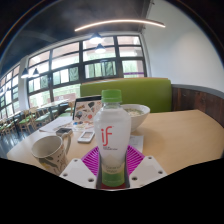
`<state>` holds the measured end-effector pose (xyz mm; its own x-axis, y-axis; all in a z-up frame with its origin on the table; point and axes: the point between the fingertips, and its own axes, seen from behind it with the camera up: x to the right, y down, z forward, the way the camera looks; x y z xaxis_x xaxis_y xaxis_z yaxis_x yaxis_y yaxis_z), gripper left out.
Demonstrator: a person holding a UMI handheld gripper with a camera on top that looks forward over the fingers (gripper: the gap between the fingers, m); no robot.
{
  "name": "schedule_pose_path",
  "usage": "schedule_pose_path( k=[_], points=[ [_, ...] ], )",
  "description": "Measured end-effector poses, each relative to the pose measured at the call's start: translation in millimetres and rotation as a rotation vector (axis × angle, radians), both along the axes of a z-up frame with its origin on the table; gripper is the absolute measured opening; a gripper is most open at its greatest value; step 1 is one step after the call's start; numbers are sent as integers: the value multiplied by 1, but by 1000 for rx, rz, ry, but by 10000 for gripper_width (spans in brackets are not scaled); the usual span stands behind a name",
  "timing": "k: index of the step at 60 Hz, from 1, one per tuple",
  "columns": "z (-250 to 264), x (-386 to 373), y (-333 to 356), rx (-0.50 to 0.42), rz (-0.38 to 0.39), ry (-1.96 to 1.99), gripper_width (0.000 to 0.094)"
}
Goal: Pour water
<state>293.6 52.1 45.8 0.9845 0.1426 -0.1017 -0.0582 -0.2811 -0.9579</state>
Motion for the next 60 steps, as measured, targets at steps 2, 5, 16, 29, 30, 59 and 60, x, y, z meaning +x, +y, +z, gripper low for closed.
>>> schedule_pose_path(
  k=[2,5,16,29,30,59,60],
  points=[
    [0,0,0,0,4,-3,311],
    [-1,-1,0,-2,9,-9,311],
    [-1,-2,-6,-5,12,-43,349],
    [-11,1,-16,-53,-26,-44,672],
    [-11,1,-14,-48,-22,-46,734],
    [51,-5,-197,-9,-184,-59,824],
    [51,-8,-205,-7,-188,-52,824]
  ],
)
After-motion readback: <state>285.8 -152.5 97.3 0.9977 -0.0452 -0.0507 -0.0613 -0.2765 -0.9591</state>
